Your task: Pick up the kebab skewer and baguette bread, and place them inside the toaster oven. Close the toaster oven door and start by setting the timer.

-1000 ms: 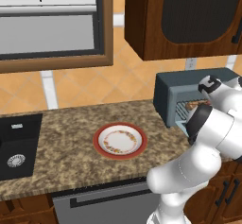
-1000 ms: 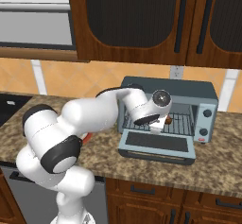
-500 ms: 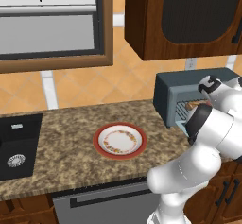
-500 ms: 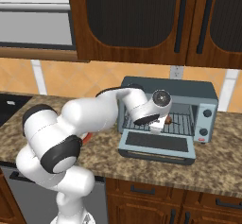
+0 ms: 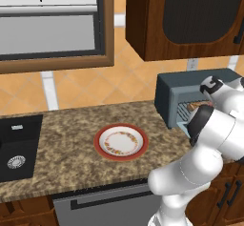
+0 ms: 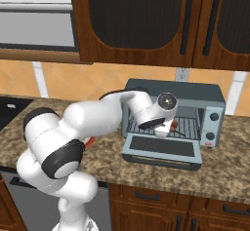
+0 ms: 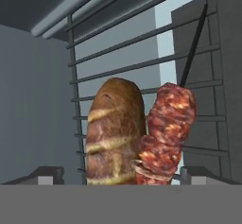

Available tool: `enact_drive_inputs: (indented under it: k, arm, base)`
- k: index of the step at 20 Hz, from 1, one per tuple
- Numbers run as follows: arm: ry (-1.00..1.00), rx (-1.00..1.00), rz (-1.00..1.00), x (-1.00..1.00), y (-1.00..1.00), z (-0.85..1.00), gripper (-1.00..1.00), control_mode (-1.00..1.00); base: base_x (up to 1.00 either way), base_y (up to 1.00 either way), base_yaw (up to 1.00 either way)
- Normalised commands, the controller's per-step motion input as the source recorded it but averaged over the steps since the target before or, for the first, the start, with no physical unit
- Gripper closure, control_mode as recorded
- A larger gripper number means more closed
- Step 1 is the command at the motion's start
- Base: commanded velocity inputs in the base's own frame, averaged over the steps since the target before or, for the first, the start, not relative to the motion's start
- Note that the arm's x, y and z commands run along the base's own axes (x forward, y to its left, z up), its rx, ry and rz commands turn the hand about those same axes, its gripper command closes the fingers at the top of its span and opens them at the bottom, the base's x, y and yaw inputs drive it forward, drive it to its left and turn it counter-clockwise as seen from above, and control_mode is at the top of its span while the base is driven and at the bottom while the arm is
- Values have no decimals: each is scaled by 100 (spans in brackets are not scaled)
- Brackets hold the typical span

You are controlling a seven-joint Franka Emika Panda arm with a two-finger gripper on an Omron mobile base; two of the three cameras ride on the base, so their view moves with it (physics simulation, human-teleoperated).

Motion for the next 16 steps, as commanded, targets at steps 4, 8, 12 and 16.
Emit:
enact_drive_inputs:
  k: [4,8,12,16]
  arm:
    - [4,0,8,-8,-15,26,-100,-100]
    - [1,0,15,0,-7,23,-100,-100]
    - [0,0,27,-14,-32,8,-100,-100]
    - [0,-4,47,-66,-58,0,-100,-100]
  base:
    - [0,0,0]
    - [0,0,0]
    - [0,0,0]
    - [0,0,0]
